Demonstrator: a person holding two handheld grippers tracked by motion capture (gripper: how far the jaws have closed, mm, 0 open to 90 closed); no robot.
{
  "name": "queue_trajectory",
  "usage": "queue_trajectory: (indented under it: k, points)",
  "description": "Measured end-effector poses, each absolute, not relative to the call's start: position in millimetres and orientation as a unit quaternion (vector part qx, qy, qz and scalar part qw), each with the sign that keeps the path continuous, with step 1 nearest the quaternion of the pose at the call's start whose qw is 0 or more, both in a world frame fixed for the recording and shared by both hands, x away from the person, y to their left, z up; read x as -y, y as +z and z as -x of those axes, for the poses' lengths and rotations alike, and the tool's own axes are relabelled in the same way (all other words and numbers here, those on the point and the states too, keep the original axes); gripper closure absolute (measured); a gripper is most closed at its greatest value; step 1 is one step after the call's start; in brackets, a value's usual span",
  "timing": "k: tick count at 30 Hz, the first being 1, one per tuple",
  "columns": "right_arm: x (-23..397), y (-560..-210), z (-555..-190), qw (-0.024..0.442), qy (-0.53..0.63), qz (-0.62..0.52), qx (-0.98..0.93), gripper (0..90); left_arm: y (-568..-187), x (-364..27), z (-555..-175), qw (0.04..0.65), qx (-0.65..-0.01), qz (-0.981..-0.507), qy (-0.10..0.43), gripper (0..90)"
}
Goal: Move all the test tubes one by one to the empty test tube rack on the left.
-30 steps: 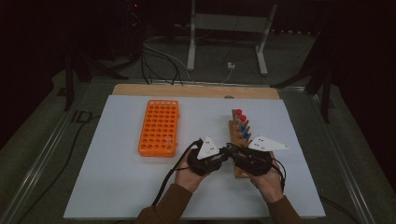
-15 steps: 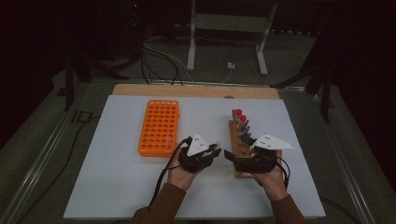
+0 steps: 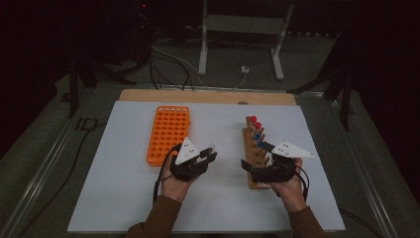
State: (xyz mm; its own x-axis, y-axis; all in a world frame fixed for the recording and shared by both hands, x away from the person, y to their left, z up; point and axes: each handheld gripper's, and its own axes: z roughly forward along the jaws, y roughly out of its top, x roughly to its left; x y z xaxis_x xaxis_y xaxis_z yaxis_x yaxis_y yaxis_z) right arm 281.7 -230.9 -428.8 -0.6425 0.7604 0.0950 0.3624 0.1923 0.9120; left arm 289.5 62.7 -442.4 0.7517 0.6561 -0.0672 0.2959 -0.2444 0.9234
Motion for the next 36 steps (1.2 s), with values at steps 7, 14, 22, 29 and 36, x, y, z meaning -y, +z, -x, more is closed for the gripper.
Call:
queue_trajectory:
  k: [7, 14, 22, 29, 36]
  points:
    - [233, -429, -282, 0.198, 0.514, -0.379, -0.744, 0.0, -437, -81, -290, 0.536, -0.319, -0.76, 0.181, 76.1]
    - [236, -428, -281, 0.198, 0.515, -0.384, -0.74, 0.0, -434, -103, -290, 0.541, -0.338, -0.745, 0.192, 76.1]
    - [237, -429, -281, 0.198, 0.514, -0.385, -0.74, 0.0, -436, -126, -293, 0.535, -0.364, -0.737, 0.194, 76.0]
    - [238, -430, -281, 0.198, 0.515, -0.384, -0.74, 0.0, -438, -142, -293, 0.532, -0.382, -0.73, 0.197, 76.0]
    - [239, -431, -281, 0.196, 0.515, -0.387, -0.739, 0.0, -445, -150, -297, 0.522, -0.395, -0.727, 0.207, 76.0]
